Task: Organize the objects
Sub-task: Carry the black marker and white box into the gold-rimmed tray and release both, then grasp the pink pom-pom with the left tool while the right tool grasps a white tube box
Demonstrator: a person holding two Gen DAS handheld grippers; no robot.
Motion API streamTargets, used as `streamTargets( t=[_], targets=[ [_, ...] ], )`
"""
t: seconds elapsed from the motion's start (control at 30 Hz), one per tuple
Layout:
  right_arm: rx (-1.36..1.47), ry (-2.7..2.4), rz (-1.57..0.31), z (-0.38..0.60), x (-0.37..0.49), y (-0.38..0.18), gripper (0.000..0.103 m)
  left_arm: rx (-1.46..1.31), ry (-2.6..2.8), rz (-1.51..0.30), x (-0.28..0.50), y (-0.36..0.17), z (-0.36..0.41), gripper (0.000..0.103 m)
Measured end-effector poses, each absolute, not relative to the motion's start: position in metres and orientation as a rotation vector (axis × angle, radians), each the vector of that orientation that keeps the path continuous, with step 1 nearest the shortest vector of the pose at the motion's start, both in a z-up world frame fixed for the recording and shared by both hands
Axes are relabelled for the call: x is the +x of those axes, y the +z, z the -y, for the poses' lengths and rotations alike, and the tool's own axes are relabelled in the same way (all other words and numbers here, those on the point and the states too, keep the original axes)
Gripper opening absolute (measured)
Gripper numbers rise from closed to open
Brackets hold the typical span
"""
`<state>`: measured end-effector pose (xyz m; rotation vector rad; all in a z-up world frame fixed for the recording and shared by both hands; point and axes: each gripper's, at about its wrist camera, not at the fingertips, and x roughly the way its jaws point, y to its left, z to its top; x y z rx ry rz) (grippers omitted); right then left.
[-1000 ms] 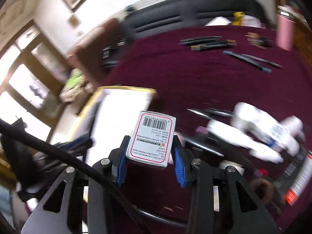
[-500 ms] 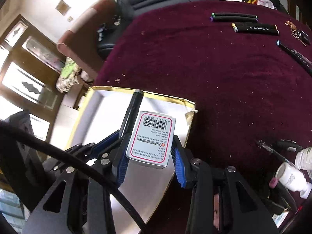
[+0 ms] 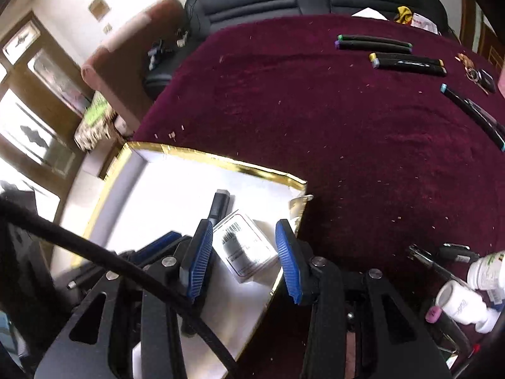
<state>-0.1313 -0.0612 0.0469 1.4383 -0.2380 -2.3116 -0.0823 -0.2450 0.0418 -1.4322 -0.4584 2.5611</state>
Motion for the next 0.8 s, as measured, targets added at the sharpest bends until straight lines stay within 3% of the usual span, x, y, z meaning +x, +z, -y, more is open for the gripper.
streamTargets(
  t=[0.27, 0.43, 0.6, 0.63, 0.7, 0.8],
  targets=[
    [1.323, -2.360, 0.323, 0.000, -0.090, 0.077, 0.041, -1.400, 2.529, 0.816, -0.035, 0.022, 0.248, 0.014],
    [1.322, -2.364, 0.423, -0.052, -0.060, 0.077, 0.041, -1.328, 2.526, 0.869, -0.008, 0.024, 0.225, 0.014],
    [1.325, -2.408, 0.456, -0.110, -0.036, 0.077, 0.042, -1.229, 2.639, 0.742, 0.002, 0.054, 0.218, 0.017],
    [1.324, -2.421, 0.442, -0.122, -0.029, 0.078, 0.046, -1.219, 2.641, 0.682, 0.006, 0.064, 0.211, 0.022],
    [1.323, -2.441, 0.424, -0.138, -0.017, 0.076, 0.049, -1.203, 2.646, 0.556, 0.016, 0.076, 0.194, 0.050],
    [1.338, -2.446, 0.453, -0.160, -0.003, 0.068, 0.049, -1.180, 2.624, 0.337, 0.026, 0.084, 0.149, 0.051]
  ],
)
